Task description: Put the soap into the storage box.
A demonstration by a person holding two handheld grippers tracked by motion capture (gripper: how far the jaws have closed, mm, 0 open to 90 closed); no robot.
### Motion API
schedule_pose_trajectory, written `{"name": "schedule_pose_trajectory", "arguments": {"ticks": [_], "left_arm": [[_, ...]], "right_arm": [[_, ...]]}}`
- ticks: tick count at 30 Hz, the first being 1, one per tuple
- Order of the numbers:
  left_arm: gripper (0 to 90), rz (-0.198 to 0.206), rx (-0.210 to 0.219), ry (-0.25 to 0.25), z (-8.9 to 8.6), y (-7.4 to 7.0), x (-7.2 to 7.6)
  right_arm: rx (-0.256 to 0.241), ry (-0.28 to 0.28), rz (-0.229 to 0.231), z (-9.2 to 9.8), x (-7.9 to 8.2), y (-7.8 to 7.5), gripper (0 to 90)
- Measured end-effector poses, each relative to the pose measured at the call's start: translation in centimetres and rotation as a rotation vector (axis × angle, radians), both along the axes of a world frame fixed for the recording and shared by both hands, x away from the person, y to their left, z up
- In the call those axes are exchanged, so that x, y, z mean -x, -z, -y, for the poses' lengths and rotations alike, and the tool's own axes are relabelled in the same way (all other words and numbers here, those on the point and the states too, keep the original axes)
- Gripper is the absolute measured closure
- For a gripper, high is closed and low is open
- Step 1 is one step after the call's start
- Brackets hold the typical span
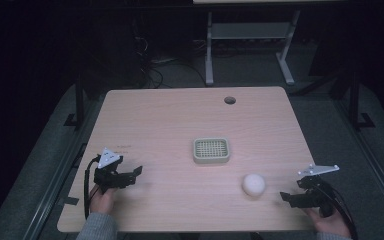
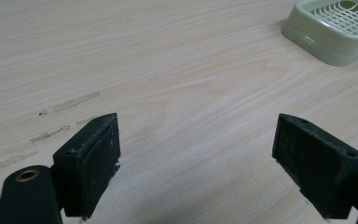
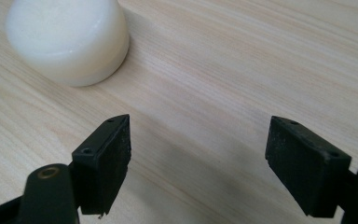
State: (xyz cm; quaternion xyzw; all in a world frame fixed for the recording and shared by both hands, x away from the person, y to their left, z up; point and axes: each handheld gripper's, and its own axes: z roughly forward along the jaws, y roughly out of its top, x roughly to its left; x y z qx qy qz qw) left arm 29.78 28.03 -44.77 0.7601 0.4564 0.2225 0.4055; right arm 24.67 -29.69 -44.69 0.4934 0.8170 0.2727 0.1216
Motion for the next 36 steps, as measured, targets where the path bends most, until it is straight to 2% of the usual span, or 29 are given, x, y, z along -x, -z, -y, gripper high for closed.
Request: {"name": "schedule_pose_trajectory", "arguments": {"ticks": [6, 9, 12, 13, 16, 20, 27, 29, 30, 32, 36], "left_arm": [[14.8, -0.003, 0.002, 0.011, 0.1, 0.1, 0.0], [14.8, 0.001, -0.006, 0.012, 0.0, 0.0, 0.1], [14.8, 0.004, -0.001, 0.004, -0.1, 0.0, 0.2], [14.8, 0.004, 0.005, 0.005, -0.1, 0.0, 0.2], [14.8, 0.002, -0.013, 0.012, -0.1, -0.1, 0.2], [14.8, 0.007, -0.002, 0.007, 0.0, -0.1, 0.2], [14.9, 0.013, 0.004, 0.003, -0.1, -0.1, 0.2], [14.8, 0.011, 0.001, 0.003, -0.2, -0.1, 0.2], [14.8, 0.010, 0.003, 0.004, -0.2, -0.1, 0.2], [14.9, 0.010, 0.005, 0.004, -0.1, -0.1, 0.2], [14.9, 0.012, 0.006, 0.005, -0.1, -0.1, 0.2]], "right_arm": [[-0.005, -0.001, -0.012, -0.3, -0.1, 0.0, 21.7], [0.003, -0.020, -0.023, -0.6, -0.2, -0.2, 21.5], [0.015, -0.025, -0.015, -0.9, -0.2, -0.6, 21.3], [0.007, -0.036, -0.017, -1.0, -0.2, -0.9, 21.2], [0.008, -0.042, -0.026, -1.2, -0.2, -1.2, 21.2], [0.013, -0.056, -0.035, -1.6, -0.4, -1.7, 20.9], [0.047, -0.099, -0.033, -2.4, -0.7, -2.9, 20.5], [0.047, -0.097, -0.039, -2.5, -0.7, -3.2, 20.4], [0.053, -0.113, -0.045, -2.7, -0.9, -3.6, 20.3], [0.061, -0.125, -0.039, -2.9, -1.0, -3.9, 20.2], [0.067, -0.137, -0.053, -3.2, -1.1, -4.3, 19.7]]}}
